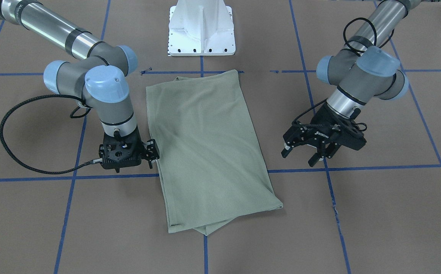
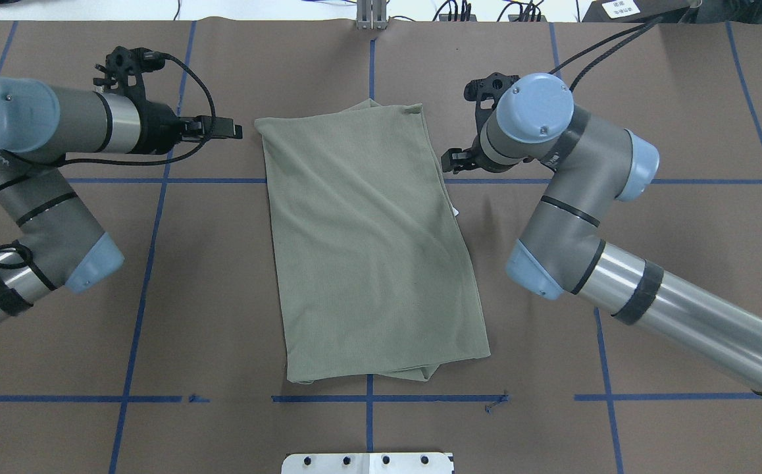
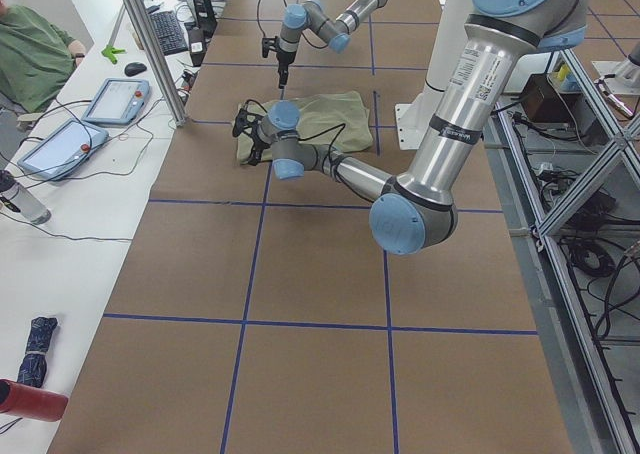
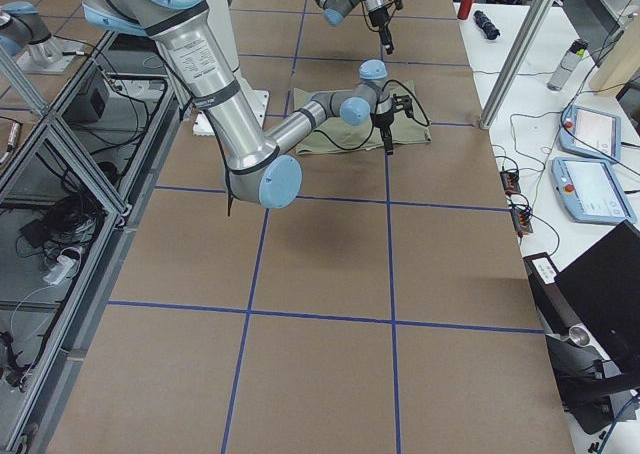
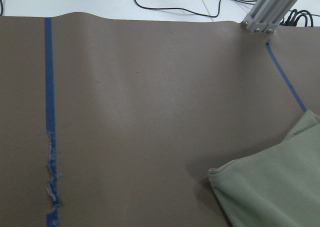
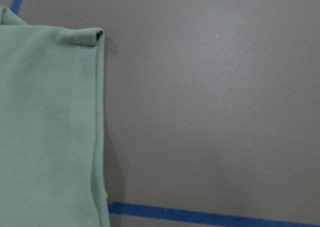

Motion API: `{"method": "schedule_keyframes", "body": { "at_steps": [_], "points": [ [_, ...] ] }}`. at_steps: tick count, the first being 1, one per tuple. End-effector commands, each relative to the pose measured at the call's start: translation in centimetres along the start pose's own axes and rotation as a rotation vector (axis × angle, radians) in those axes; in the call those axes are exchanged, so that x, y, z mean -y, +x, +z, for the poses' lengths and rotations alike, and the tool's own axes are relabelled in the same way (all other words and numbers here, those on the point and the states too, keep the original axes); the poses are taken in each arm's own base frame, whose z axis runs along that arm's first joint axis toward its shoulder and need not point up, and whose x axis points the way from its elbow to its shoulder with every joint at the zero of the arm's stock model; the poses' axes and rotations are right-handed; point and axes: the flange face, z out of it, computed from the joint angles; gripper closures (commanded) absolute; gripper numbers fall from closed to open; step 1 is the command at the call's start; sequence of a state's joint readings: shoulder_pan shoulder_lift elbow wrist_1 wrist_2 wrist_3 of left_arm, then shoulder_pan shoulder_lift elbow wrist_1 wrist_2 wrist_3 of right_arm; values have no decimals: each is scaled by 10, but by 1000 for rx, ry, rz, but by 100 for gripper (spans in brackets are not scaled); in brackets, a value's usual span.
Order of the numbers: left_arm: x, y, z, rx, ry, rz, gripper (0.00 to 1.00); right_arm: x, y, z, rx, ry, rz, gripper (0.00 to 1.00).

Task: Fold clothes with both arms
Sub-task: 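Move both grippers to the shirt's edge nearest the robot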

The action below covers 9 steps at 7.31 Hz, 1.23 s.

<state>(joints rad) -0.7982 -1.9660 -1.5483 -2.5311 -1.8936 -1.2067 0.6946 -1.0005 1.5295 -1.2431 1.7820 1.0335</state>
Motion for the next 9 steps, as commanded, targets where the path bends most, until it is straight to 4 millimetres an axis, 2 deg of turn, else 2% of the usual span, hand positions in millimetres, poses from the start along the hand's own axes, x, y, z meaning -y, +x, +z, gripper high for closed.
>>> {"method": "schedule_keyframes", "body": {
  "at_steps": [1,2,3,4,5,6,7,9],
  "points": [
    [-77,40,-39,-87,-61,-150,0,-59,4,-46,234,31,270,0],
    [-122,50,-54,-99,-73,-230,0,-106,4,-68,263,42,370,0],
    [-171,57,-48,-78,-52,-311,0,-154,7,-85,270,73,434,0],
    [-213,68,-37,-66,-41,-393,0,-194,13,-91,266,75,520,0],
    [-249,78,-31,-60,-61,-462,0,-228,9,-92,312,101,562,0],
    [-280,83,-27,-32,-65,-493,0,-247,8,-95,372,117,561,1],
    [-298,87,-20,18,-76,-532,2,-254,6,-93,372,135,564,1],
    [-316,93,-16,55,-101,-589,10,-255,7,-91,367,145,563,0]
  ]
}}
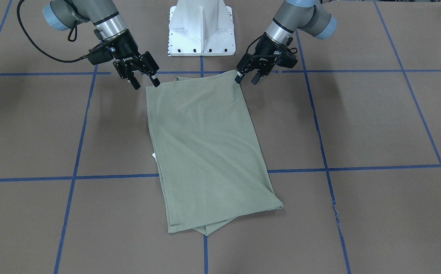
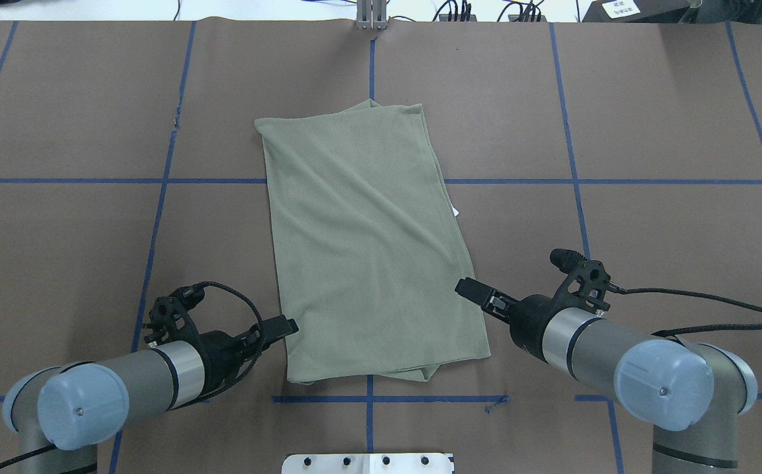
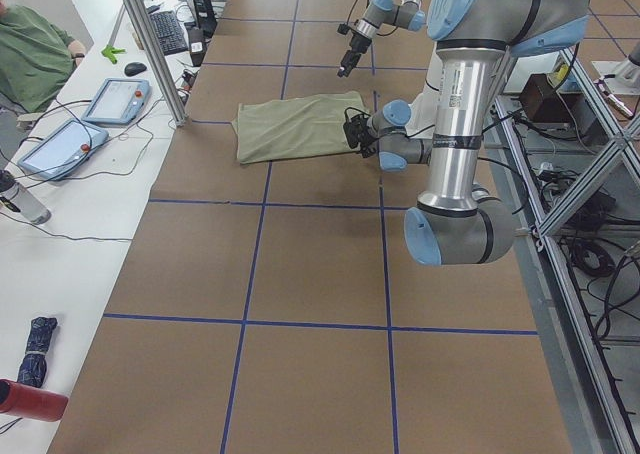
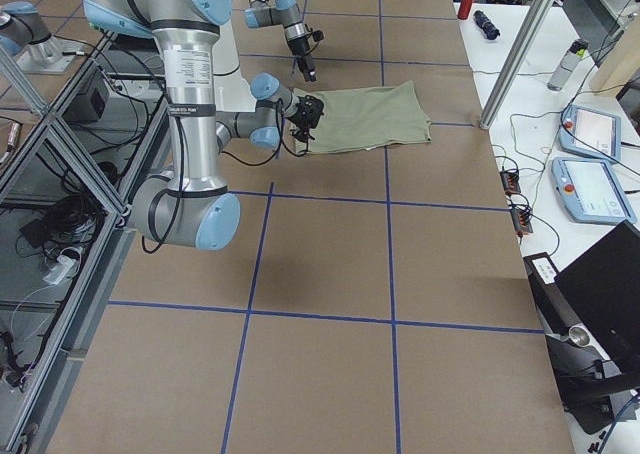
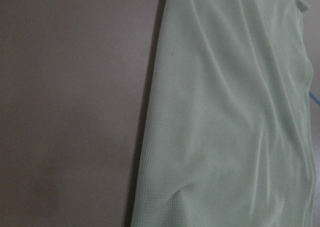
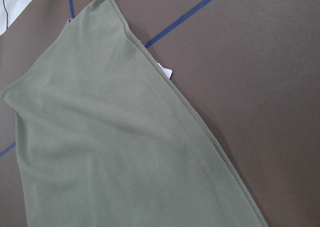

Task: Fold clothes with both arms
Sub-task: 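Move both grippers to the shirt's edge nearest the robot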

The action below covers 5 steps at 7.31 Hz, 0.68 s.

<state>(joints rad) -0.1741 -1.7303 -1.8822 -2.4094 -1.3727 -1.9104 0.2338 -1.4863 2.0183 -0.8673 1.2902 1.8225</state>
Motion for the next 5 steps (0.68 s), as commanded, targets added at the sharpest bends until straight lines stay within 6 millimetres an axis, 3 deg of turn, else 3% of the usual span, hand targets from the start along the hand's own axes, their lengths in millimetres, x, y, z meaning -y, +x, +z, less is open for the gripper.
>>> {"method": "schedule_keyframes", "body": {
  "at_steps": [1,2,4,5],
  "points": [
    [-27,-1,7,36,-14,-60,12,-6,4,2,4,18,-4,0],
    [-39,19,13,41,-12,-65,12,-10,4,2,6,22,-7,0],
    [-59,18,18,59,-34,-82,13,-12,5,3,7,27,-9,0],
    [-58,17,18,55,-23,-82,21,-12,5,3,7,27,-9,0]
  ]
}}
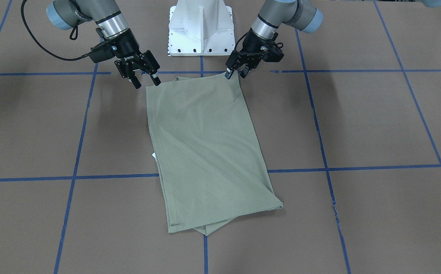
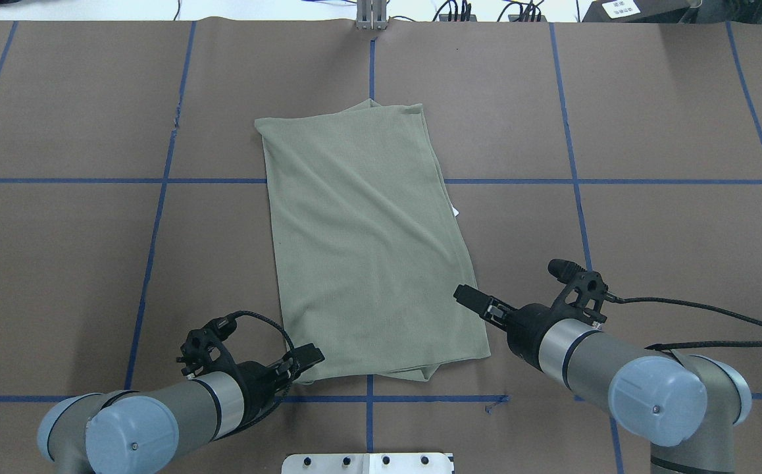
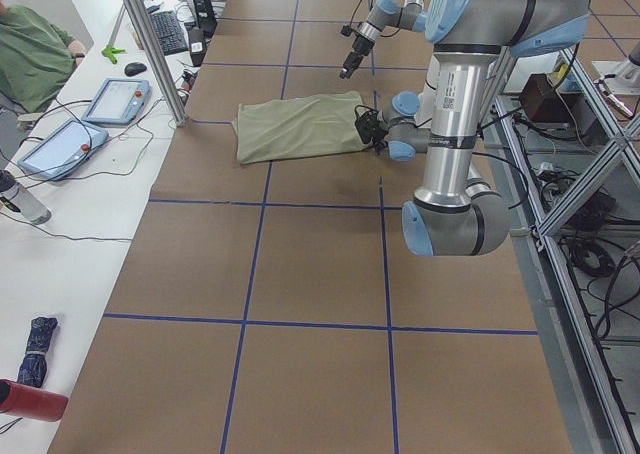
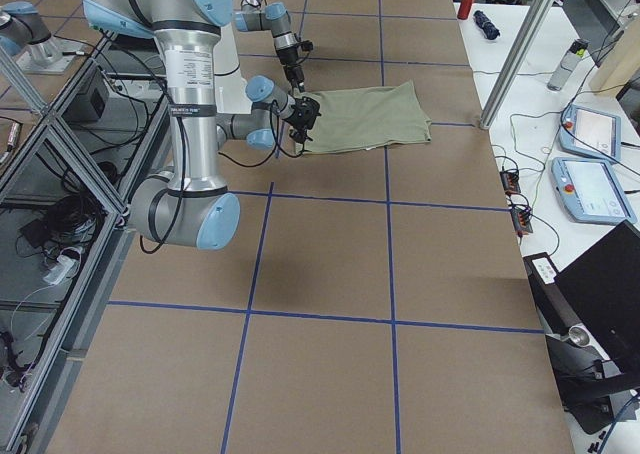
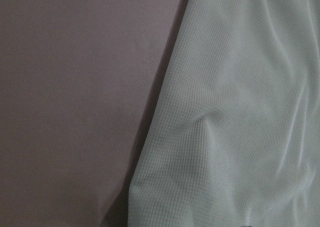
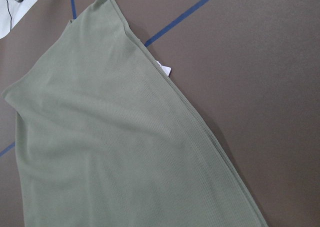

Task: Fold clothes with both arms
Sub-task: 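Move both grippers to the shirt's edge nearest the robot, then lower both grippers and grasp the shirt's near edge corners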

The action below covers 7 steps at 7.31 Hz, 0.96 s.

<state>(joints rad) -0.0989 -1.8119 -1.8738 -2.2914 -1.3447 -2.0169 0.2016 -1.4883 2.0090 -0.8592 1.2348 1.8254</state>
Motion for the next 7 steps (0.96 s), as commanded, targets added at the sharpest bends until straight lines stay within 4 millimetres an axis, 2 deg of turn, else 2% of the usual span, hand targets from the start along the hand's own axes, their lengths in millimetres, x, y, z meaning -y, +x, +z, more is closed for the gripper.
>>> {"method": "schedule_keyframes", "body": {
  "at_steps": [1,2,3,4,5,6,7],
  "points": [
    [-5,-2,3,4,8,-5,24,-1,1,1,-1,3,-2,0],
    [-4,-3,3,6,9,-4,30,-1,3,3,-5,5,-3,0],
    [-4,-3,3,6,9,-4,77,-3,5,5,-10,7,-6,0],
    [-5,-3,2,8,8,0,100,-3,5,6,-11,7,-7,0],
    [-4,-3,1,6,9,1,100,-7,6,11,-17,17,-12,2],
    [-4,-2,1,4,9,1,100,-14,13,17,-39,17,19,20],
    [-4,0,0,0,7,-3,100,-24,6,17,-60,10,74,28]
  ]
}}
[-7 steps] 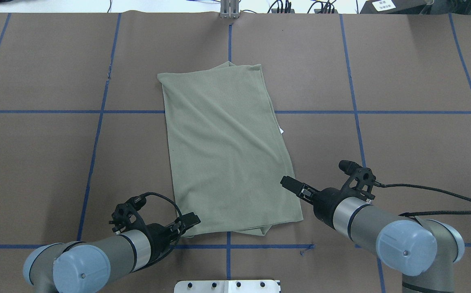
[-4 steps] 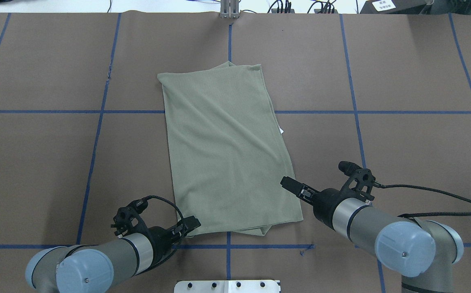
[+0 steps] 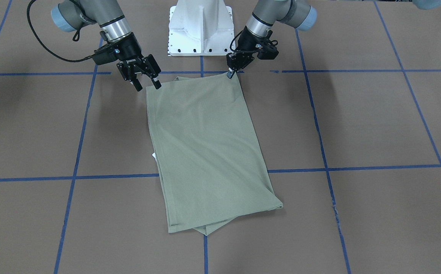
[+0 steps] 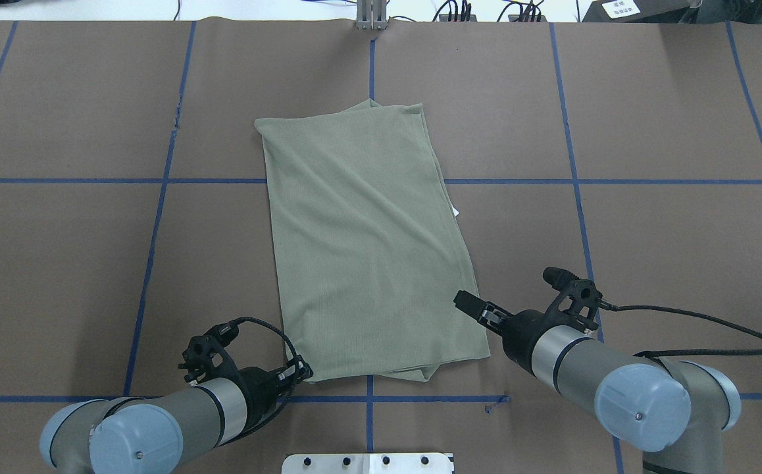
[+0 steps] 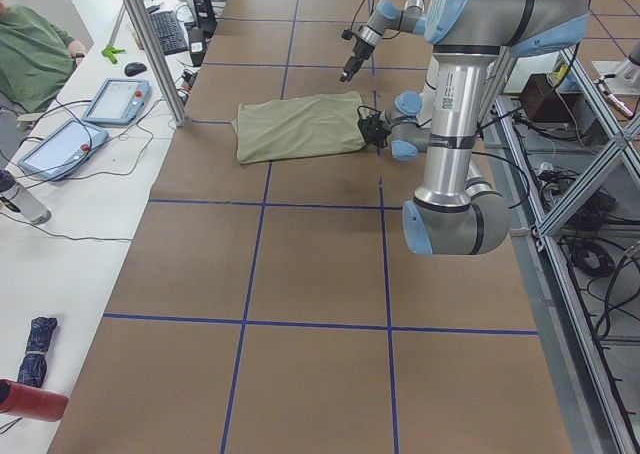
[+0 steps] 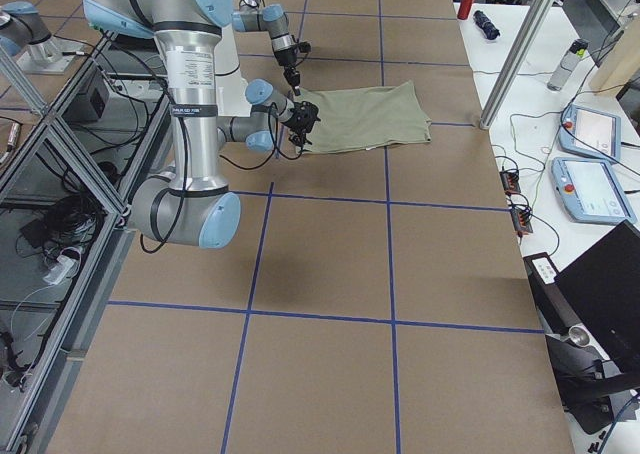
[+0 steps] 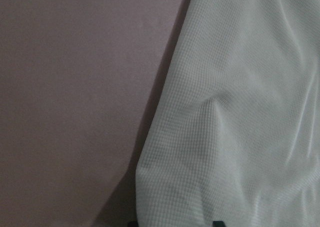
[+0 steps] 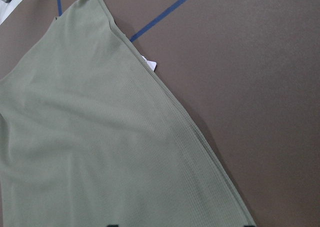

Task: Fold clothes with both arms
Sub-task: 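Lower both grippers and grasp the shirt's near edge corners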

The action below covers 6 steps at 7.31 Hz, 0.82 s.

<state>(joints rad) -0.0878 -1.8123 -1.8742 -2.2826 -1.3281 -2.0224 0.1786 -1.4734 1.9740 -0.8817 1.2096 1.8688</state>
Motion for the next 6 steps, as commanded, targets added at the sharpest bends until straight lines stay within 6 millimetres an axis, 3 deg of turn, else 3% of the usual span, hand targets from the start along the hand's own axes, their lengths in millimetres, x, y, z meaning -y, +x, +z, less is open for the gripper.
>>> {"method": "schedule_keyframes", "body": {
  "at_steps": [1,3,4,6],
  "points": [
    [0,2,-2,-5,-2,-3,100,-28,-14,8,-78,-3,63,29],
    [0,2,-3,-7,-2,-3,100,-65,-46,19,-177,7,75,28],
    [0,3,-3,-9,-2,-3,100,-76,-43,25,-196,2,61,27],
    [-1,4,-3,-9,-4,-3,100,-77,-37,30,-211,7,52,27]
  ]
}}
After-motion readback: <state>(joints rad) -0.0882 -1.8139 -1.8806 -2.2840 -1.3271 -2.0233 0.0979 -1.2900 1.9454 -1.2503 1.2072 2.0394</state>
